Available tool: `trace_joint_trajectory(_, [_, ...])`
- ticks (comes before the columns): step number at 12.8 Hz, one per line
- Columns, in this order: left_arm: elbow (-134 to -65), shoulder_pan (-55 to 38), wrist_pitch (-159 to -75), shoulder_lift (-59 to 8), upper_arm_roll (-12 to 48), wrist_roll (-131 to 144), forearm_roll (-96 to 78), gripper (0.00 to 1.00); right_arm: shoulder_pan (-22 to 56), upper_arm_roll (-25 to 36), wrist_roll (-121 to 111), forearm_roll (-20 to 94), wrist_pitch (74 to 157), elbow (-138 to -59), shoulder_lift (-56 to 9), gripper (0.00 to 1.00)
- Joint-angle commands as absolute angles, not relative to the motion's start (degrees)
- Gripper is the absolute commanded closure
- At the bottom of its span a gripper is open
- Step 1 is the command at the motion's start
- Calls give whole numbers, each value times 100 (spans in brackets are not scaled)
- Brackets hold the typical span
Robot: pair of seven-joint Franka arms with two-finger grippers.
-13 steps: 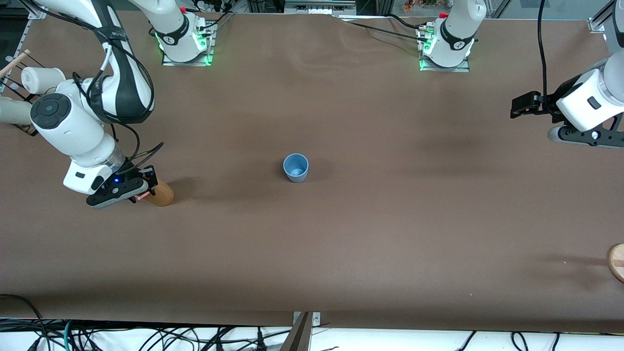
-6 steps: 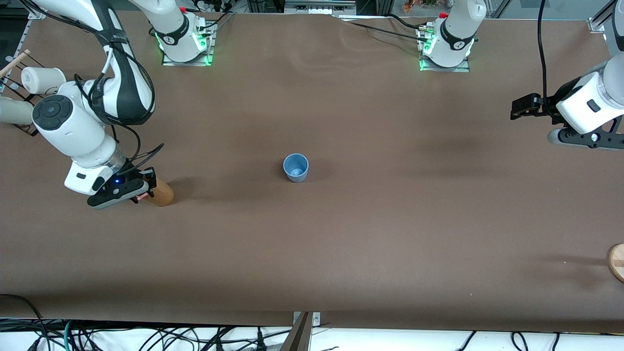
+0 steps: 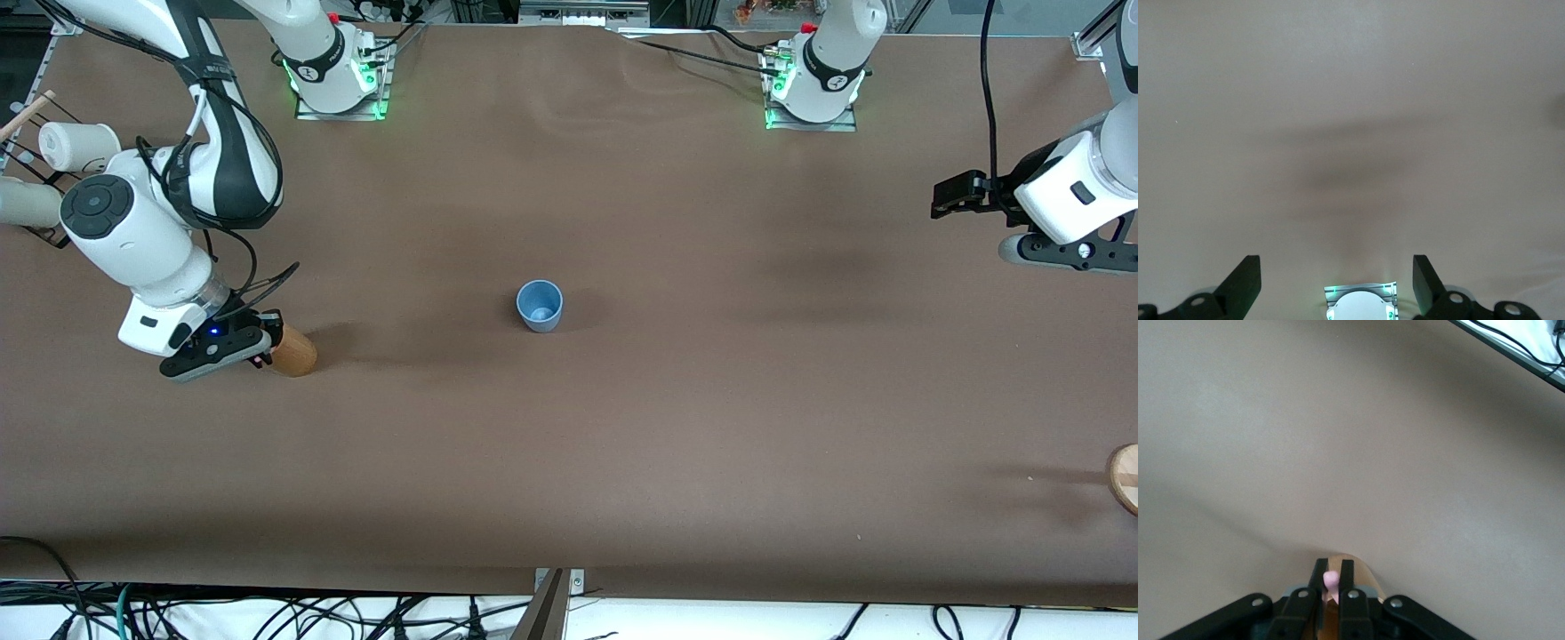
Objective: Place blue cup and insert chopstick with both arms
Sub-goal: 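Lift the pink chopstick out of the wooden cup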
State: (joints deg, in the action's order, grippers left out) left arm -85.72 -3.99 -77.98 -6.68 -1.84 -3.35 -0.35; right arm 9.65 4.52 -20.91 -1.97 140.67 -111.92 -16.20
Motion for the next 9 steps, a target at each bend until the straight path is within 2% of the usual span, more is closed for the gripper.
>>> trace_joint_trajectory(1, [-8534, -387, -7822, -677, -220, -440, -167, 0, 905, 413, -2232, -88, 14150, -11215, -1582, 100])
trace_joint_trajectory(9, [-8534, -395, -7822, -677, -220, -439, -167, 0, 967, 360, -2206, -97, 13159, -10390, -1512, 100])
